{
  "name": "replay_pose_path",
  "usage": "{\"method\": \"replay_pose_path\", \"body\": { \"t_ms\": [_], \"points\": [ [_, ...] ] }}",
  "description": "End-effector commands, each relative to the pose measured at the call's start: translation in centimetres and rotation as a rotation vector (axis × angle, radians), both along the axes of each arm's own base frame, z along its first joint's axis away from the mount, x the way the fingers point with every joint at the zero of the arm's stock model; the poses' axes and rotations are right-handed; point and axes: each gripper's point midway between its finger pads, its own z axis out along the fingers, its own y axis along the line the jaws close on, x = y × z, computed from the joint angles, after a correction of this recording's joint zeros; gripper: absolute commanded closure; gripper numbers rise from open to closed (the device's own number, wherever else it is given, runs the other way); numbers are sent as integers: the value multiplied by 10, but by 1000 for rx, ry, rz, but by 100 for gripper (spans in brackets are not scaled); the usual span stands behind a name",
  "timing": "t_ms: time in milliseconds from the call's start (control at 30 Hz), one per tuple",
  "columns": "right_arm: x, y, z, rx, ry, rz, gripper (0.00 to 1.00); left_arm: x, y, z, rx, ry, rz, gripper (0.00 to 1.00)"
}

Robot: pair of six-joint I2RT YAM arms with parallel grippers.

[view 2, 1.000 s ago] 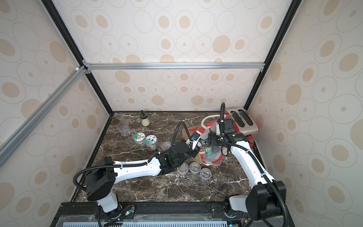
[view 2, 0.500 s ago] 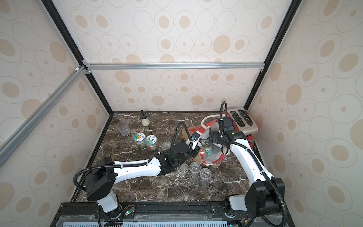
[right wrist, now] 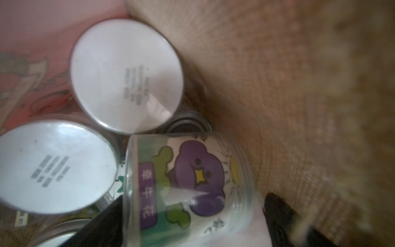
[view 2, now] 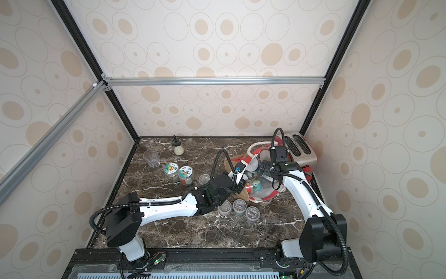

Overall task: Take out the seed jars from the canvas bag
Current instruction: Pick up the seed jar from the canvas bag.

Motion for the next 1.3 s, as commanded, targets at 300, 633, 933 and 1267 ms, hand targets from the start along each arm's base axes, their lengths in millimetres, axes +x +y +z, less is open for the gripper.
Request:
{"method": "replay_pose_path", "body": {
  "t_ms": [300, 633, 933, 1267],
  "points": [
    [18, 30, -31, 231, -3, 42, 0, -10, -1, 31, -56, -53, -18, 100],
    [19, 34, -13, 230, -58, 90, 12, -9, 1, 32, -65, -44, -4, 100],
    [16, 56, 40, 277, -194, 256, 31, 18, 2, 28, -88, 66, 60, 97],
    [-3, 89, 115, 277, -361, 474, 31, 69, 22, 6, -153, 252, 119, 90]
  ]
}}
